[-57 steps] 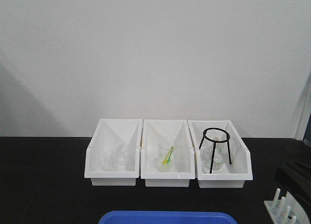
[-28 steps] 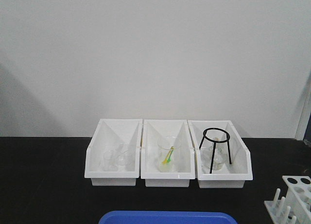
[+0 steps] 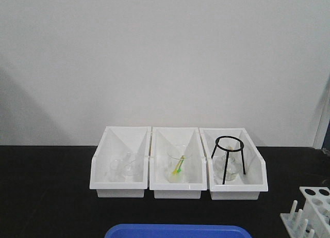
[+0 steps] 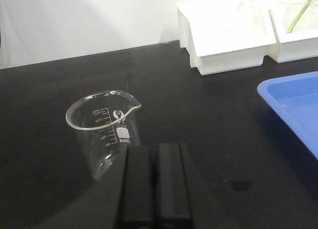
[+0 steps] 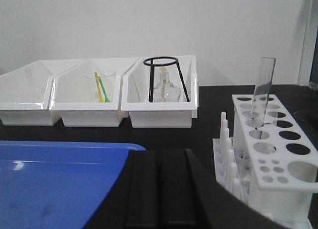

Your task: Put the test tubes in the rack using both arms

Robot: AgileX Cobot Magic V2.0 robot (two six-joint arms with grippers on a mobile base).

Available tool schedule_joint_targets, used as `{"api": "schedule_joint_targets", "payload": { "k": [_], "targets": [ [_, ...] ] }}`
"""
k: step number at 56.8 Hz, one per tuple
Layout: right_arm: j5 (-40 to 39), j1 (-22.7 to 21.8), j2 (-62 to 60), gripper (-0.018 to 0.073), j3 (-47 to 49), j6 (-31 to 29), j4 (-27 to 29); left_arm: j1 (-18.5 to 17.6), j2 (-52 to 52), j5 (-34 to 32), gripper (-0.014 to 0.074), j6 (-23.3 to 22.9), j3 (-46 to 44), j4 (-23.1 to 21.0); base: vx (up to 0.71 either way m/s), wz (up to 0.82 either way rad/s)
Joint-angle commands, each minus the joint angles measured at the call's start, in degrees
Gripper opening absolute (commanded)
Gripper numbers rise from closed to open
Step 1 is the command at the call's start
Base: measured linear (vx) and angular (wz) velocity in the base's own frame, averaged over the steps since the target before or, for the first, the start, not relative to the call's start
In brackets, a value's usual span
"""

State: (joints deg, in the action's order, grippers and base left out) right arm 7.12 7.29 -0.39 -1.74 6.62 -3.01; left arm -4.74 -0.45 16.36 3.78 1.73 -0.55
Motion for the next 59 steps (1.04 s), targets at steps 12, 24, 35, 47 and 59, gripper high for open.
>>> {"api": "schedule_joint_targets", "payload": {
  "k": [12, 24, 35, 47, 59],
  "targets": [
    [-4.0, 0.0, -0.6, -0.0007, -0.6, -0.7, -1.4, -0.3, -1.1, -4.8, -0.0018, -0.5, 1.5, -0.1, 0.0, 0.0],
    [-3.9, 0.0, -0.7, -0.0007, -0.6, -0.7, -1.4, -0.3, -1.1, -4.8, -0.0018, -0.5, 1.5, -0.1, 0.0, 0.0],
    [-3.6, -1.4, -0.7, -0.0007, -0.6, -0.7, -1.4, -0.3, -1.1, -4.8, -0.0018, -0.5, 1.5, -0.1, 0.0, 0.0],
    [-3.6, -5.2, -0.7, -0.0007, -0.6, -0.7, -1.4, -0.3, -1.1, -4.8, -0.0018, -0.5, 1.5, -0.1, 0.0, 0.0],
    [-3.6, -5.2, -0.7, -0.0007, -0.6, -0.7, -1.4, -0.3, -1.1, -4.8, -0.0018, -0.5, 1.5, -0.1, 0.0, 0.0]
  ]
}}
